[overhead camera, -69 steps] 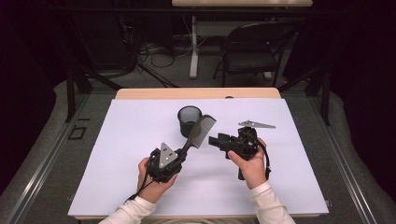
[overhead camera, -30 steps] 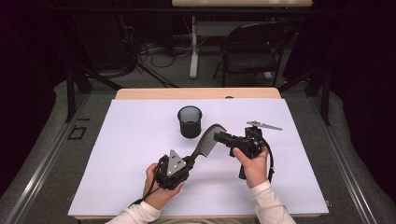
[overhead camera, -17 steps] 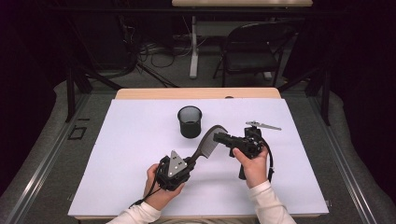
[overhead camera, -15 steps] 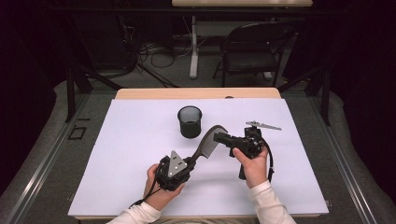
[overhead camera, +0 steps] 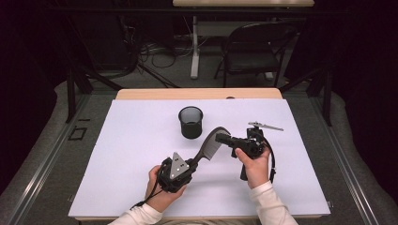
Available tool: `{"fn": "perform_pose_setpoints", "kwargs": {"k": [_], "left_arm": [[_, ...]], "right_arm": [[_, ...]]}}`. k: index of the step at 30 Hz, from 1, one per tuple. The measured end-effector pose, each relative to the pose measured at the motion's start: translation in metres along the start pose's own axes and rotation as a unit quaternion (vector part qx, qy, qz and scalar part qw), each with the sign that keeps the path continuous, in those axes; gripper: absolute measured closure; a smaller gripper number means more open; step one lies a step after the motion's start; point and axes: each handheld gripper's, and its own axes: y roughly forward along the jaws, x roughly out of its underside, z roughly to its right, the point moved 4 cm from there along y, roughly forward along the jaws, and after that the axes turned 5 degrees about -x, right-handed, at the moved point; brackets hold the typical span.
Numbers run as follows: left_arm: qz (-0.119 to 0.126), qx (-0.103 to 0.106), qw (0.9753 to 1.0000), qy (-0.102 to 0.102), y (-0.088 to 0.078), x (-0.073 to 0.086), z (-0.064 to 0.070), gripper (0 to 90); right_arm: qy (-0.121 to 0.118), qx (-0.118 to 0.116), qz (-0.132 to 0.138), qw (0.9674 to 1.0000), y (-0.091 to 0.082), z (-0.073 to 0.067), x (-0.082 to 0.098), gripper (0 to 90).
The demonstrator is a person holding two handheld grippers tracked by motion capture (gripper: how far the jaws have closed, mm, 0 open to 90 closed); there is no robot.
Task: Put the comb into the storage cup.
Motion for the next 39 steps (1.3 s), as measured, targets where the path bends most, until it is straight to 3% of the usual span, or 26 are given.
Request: {"fn": "perform_pose_setpoints", "kwargs": {"k": [15,39], "left_arm": [[-0.001,0.003,1.0000,-0.001,0.0005,0.0007,0.0010,72.4],[0.001,0.009,0.9999,-0.004,0.0020,0.0023,-0.0002,72.5]], "right_arm": [[0.014,-0.010,0.003,0.9998,-0.0023,0.0021,-0.0015,78.9],[0.050,-0.054,0.004,0.9973,-0.0028,0.0040,-0.0013,87.2]]}}
